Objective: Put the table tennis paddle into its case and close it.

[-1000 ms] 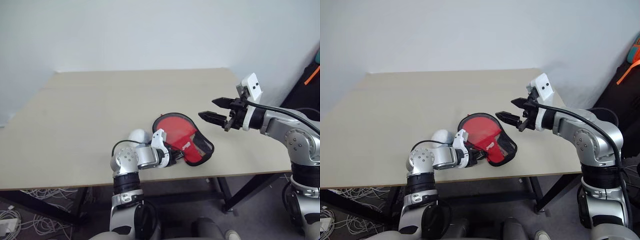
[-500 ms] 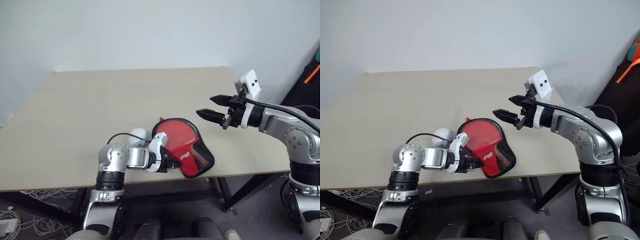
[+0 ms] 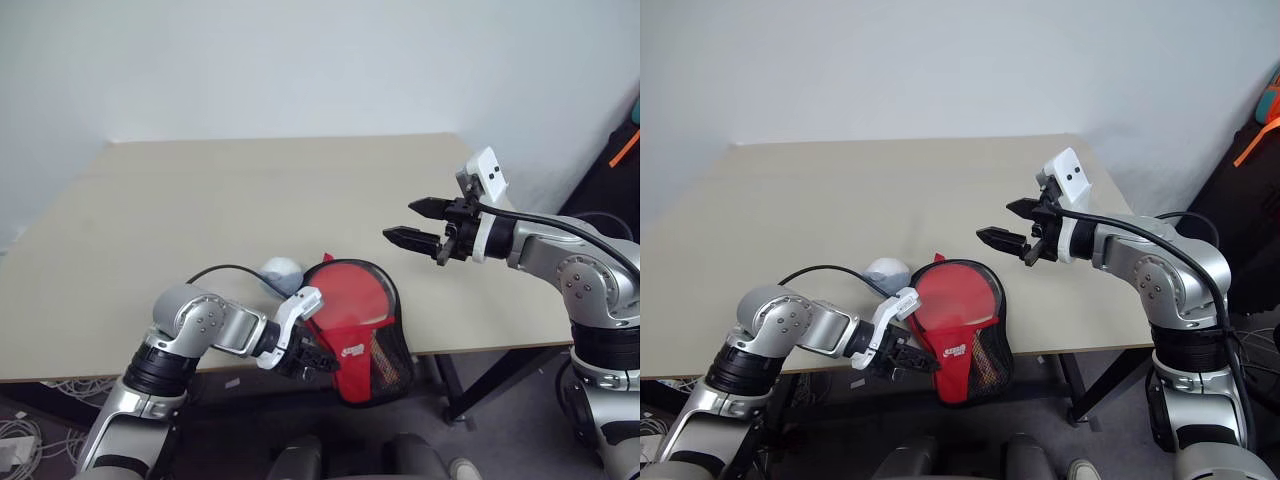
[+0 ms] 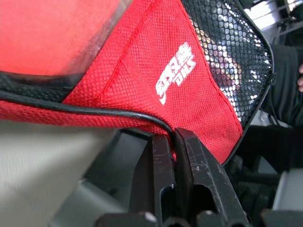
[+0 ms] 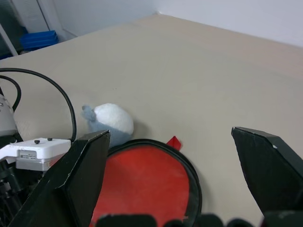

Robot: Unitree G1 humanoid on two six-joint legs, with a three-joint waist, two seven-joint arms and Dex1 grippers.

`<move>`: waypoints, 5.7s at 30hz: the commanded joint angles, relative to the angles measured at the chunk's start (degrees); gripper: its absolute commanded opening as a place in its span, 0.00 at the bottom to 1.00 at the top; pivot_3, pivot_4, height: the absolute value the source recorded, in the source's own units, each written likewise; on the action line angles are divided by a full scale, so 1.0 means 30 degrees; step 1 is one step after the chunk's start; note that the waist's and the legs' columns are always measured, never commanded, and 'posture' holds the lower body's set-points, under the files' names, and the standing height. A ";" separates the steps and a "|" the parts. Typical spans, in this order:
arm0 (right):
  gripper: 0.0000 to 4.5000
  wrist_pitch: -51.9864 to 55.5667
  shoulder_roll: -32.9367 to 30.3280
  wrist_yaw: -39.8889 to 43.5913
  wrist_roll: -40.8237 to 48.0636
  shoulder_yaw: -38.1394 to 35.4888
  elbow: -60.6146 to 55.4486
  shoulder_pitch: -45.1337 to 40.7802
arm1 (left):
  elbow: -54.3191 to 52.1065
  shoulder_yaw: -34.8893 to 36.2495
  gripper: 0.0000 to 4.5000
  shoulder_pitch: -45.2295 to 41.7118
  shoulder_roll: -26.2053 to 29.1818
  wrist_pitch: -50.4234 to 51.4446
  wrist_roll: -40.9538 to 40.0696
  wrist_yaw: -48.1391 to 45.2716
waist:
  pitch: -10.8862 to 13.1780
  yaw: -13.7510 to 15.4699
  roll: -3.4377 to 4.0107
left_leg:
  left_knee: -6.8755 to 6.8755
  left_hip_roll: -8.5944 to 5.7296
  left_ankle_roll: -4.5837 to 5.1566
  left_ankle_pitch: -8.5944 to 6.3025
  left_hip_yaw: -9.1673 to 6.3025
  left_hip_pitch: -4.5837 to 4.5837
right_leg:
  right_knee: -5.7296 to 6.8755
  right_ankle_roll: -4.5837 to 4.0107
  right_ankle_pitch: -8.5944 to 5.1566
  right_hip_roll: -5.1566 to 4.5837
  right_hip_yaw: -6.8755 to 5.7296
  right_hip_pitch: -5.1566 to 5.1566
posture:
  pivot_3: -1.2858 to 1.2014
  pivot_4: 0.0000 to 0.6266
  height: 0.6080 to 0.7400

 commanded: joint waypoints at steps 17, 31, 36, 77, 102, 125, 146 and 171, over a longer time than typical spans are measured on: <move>0.99 -0.0854 0.0164 0.0510 -0.0049 0.0372 0.0327 -0.0520 | -0.1552 -0.0552 0.01 0.0828 0.1907 -0.1047 0.1477 -0.2178 | 0.0025 -0.0017 0.0011 | -0.0002 0.0011 0.0000 0.0000 0.0004 -0.0002 | -0.0001 -0.0003 -0.0002 0.0002 0.0002 -0.0008 | 0.52 0.00 0.99; 0.99 -0.1039 0.0306 0.0522 -0.0112 0.0625 0.0386 -0.0367 | -0.0518 0.3027 0.52 -0.0615 0.0931 0.0135 -0.0785 -0.1976 | 0.0070 0.0007 0.0002 | 0.0011 0.0010 0.0003 0.0002 0.0000 -0.0005 | 0.0004 0.0001 0.0001 0.0004 -0.0002 -0.0004 | 0.52 0.00 0.99; 0.99 -0.1242 0.0344 0.0596 -0.0209 0.0704 0.0615 -0.0437 | -0.1526 0.3316 0.89 -0.1420 0.2822 -0.0679 -0.0530 -0.3674 | 0.0115 -0.0023 0.0018 | 0.0006 0.0007 0.0003 0.0002 0.0006 -0.0005 | 0.0001 0.0001 0.0001 0.0004 0.0002 -0.0007 | 0.52 0.00 0.99; 0.01 -0.4306 0.6737 -0.3871 -0.6703 0.6392 0.4602 0.1065 | 1.0641 0.7242 0.90 -0.0414 -0.0558 -2.2180 0.9525 -0.6412 | 0.0186 0.0000 0.0076 | 0.0011 0.0018 0.0005 0.0007 0.0002 0.0018 | 0.0035 0.0049 0.0044 0.0028 0.0014 -0.0008 | 0.52 0.00 0.99; 0.01 -0.5903 0.8295 -0.3488 -0.9302 0.7551 0.7036 0.2839 | 0.8221 0.5706 0.90 0.3069 -0.1356 -1.9885 1.0613 -0.7620 | 0.0163 -0.0436 0.0099 | 0.0007 0.0025 0.0004 0.0007 -0.0014 0.0065 | 0.0052 0.0041 0.0049 0.0041 0.0014 0.0031 | 0.52 0.00 0.99; 0.00 -0.5787 0.8543 -0.3147 -0.9958 0.7689 0.7232 0.2870 | 0.8602 0.7130 0.17 0.1943 -0.1185 -1.9083 0.9842 -0.7064 | 0.0150 -0.0493 0.0117 | 0.0008 0.0030 0.0002 0.0007 -0.0022 0.0074 | 0.0057 0.0041 0.0049 0.0046 0.0009 0.0033 | 0.52 0.00 0.99; 0.00 -0.6045 0.8431 -0.2781 -1.0248 0.8219 0.7250 0.2761 | 1.2475 0.7359 0.14 -0.1645 -0.0995 -2.1288 1.0947 -0.6243 | 0.0146 -0.0503 0.0108 | 0.0009 0.0033 -0.0009 0.0014 -0.0038 0.0068 | 0.0065 0.0039 0.0051 0.0058 0.0003 0.0024 | 0.52 0.00 0.99; 0.00 -0.9143 1.1318 -0.2493 -1.0810 0.8386 1.0536 0.1752 | 1.1537 0.7240 0.14 -0.0843 -0.1726 -2.0914 1.1038 -0.5838 | 0.0146 -0.0504 0.0105 | 0.0011 0.0027 -0.0018 0.0019 -0.0048 0.0059 | 0.0069 0.0032 0.0059 0.0059 0.0003 0.0013 | 0.52 0.00 0.99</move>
